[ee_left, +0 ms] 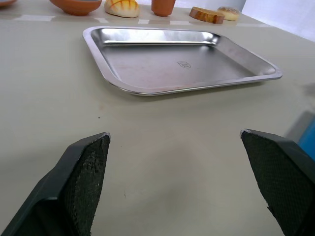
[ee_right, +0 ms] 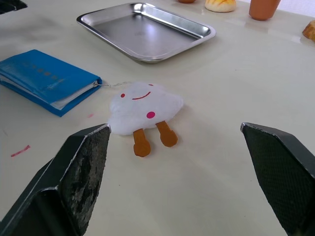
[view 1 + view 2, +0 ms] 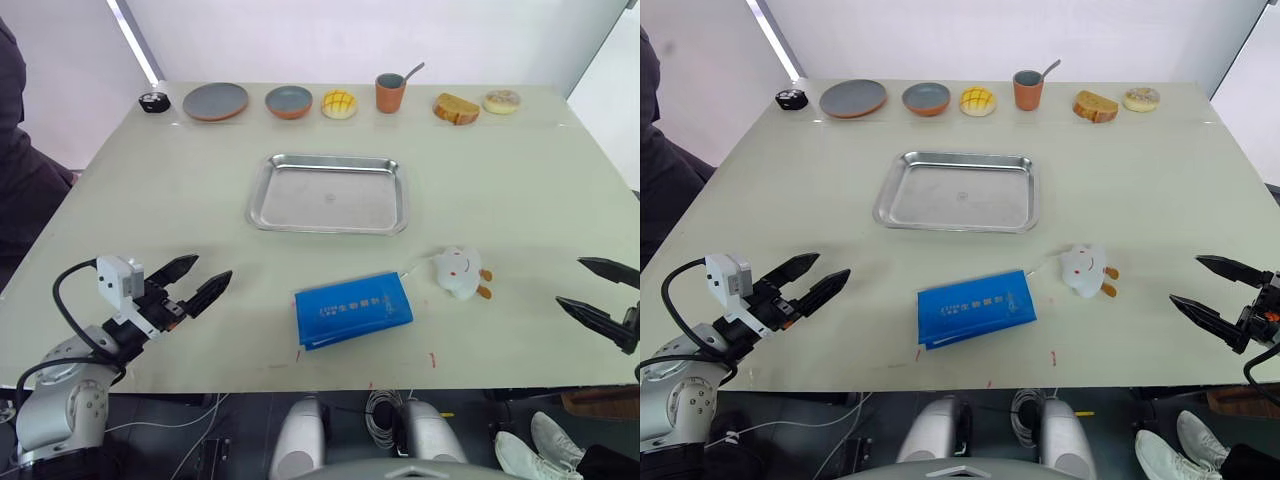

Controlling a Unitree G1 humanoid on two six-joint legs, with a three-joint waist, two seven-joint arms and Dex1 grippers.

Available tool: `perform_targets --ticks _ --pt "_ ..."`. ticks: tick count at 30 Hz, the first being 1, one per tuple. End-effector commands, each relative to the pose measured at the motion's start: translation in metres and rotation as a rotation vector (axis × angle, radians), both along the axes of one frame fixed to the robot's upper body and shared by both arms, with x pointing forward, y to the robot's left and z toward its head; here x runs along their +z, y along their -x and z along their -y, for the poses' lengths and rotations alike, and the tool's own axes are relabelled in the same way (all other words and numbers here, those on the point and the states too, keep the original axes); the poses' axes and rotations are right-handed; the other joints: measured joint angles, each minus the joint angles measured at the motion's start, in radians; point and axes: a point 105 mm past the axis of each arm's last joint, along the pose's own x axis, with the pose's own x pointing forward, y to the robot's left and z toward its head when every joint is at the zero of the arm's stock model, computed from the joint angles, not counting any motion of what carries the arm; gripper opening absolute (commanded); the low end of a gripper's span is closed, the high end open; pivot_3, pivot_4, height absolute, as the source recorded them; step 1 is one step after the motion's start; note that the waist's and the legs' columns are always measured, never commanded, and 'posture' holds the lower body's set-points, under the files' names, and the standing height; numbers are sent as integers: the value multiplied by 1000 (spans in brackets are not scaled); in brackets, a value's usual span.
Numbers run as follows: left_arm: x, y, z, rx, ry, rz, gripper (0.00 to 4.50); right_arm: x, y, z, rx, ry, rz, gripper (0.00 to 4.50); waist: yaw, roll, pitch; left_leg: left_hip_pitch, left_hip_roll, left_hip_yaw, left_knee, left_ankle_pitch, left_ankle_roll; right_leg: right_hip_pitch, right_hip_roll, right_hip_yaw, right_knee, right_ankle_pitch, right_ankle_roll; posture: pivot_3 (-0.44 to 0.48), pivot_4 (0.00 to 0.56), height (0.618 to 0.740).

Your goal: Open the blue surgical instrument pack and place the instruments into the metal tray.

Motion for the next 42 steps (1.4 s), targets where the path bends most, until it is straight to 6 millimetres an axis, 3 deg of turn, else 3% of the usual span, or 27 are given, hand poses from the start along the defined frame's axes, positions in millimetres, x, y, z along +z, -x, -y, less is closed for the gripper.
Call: perform_targets --ticks 1,8,13,19,22,23,25,28,29,30,34,35,42 --pt "12 0 4 -16 -12 33 4500 12 -1 -1 3 2 52 4458 0 0 0 0 0 0 0 0 0 0 0 0 0 0 0 0 150 740" --pt "26 -9 28 -51 -11 58 4500 26 -30 -20 -9 40 104 4458 0 0 0 0 0 -1 0 0 0 0 0 0 0 0 0 0 150 740" --pt "33 -10 55 -133 31 -1 4500 45 -43 -65 96 36 83 4458 -1 0 0 0 0 0 0 0 0 0 0 0 0 0 0 0 150 740" --pt "27 0 72 -297 -34 -110 4500 45 -40 -103 224 151 25 4458 1 0 0 -1 0 -1 0 0 0 0 0 0 0 0 0 0 150 740" --pt "24 4 74 -361 -21 -143 4500 26 -34 -112 279 256 -92 4458 0 0 1 -1 0 -1 0 0 0 -1 0 0 0 0 0 0 150 740" --pt "22 4 74 -374 -22 -153 4005 24 -35 -114 289 259 -101 4075 1 0 1 -1 0 -1 0 0 0 -1 0 0 0 0 0 0 150 740" --pt "15 10 75 -433 -49 -188 3924 18 -30 -123 354 289 -141 3936 0 0 1 -1 0 -1 0 0 0 -1 0 0 0 0 0 0 150 740" --pt "4 16 77 -500 -94 -225 2728 6 -28 -136 422 386 -160 2706 -1 0 1 -1 0 -1 0 0 0 -1 0 0 0 0 0 0 150 740" --pt "2 17 77 -512 -103 -231 2532 4 -29 -139 430 411 -160 2485 -1 0 1 -1 0 -1 0 0 0 -1 0 0 0 0 0 0 150 740" --pt "-2 20 76 -528 -116 -246 1939 0 -32 -143 433 445 -160 1904 -1 0 1 -1 0 -1 0 0 0 -2 0 0 0 0 0 0 150 740" --pt "-14 26 73 -549 -151 -279 335 -14 -43 -156 452 532 -158 261 -2 0 1 -2 0 -1 0 0 0 -2 0 0 0 0 0 0 150 740" --pt "-17 27 72 -548 -157 -287 91 -19 -45 -158 460 556 -157 37 -2 0 1 -2 0 -1 0 0 0 -2 0 0 0 0 0 0 150 740" --pt "-31 25 78 -567 -180 -311 91 -40 -57 -166 482 657 -149 37 0 0 1 -3 0 -1 1 0 0 -2 0 -1 0 0 0 0 150 740"
